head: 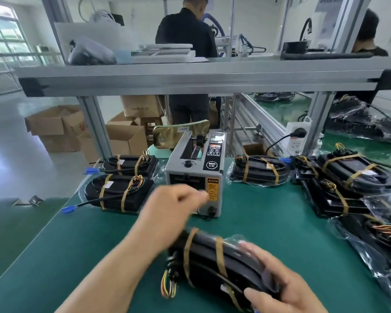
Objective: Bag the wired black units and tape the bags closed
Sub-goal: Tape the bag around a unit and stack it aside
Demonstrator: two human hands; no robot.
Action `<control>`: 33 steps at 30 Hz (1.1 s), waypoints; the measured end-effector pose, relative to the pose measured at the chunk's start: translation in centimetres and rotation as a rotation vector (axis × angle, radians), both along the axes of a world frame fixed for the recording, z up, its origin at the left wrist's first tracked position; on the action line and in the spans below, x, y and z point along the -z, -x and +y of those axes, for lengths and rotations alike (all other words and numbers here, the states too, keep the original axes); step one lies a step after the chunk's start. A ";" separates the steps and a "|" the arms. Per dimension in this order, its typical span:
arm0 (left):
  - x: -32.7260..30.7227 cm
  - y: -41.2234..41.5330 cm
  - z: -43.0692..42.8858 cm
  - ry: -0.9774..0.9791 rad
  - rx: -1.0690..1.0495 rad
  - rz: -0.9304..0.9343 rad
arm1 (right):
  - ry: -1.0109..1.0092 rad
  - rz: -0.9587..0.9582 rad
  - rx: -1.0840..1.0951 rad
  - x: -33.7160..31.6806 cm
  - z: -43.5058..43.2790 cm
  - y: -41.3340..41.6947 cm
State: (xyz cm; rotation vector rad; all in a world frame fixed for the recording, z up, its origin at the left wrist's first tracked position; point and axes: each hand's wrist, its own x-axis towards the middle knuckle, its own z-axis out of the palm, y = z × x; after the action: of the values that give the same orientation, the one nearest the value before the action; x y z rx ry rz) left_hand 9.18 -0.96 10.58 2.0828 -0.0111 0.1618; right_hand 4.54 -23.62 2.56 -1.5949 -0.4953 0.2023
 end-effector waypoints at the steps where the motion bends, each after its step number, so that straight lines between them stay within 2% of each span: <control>1: 0.2 -1.3 0.9 0.150 -0.171 0.052 | -0.033 0.013 0.075 0.4 0.0 0.3; 3: 1.4 -4.0 2.1 0.470 -0.376 0.271 | -0.063 0.015 0.260 0.9 0.3 1.0; 6: 3.5 -5.9 2.1 0.747 -0.429 0.524 | -0.026 -0.013 0.407 0.8 0.8 1.7; 16: 3.1 -7.9 0.2 0.852 -0.441 0.624 | 0.028 -0.013 0.462 0.2 1.5 2.7; 21: 3.4 -8.5 -0.6 0.977 -0.537 0.500 | -0.003 -0.035 0.416 1.0 1.2 2.5; 25: 2.7 -7.1 -0.5 0.934 -0.547 0.381 | -0.061 -0.051 0.348 1.6 1.2 2.7; 27: 1.7 -4.8 -0.3 0.868 -0.510 0.212 | -0.112 -0.030 0.357 1.8 1.6 3.1; 30: 0.0 1.3 -0.7 0.656 -0.239 -0.006 | -0.179 0.025 0.355 2.3 2.5 3.6; 33: -0.5 6.3 -2.7 0.401 0.066 0.081 | -0.175 0.056 0.412 2.0 3.3 3.8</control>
State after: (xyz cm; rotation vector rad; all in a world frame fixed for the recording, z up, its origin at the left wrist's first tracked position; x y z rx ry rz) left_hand 2.91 -3.67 11.12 1.6848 0.0024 0.0345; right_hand 0.75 -20.34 0.59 -1.4794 -0.1293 -0.1057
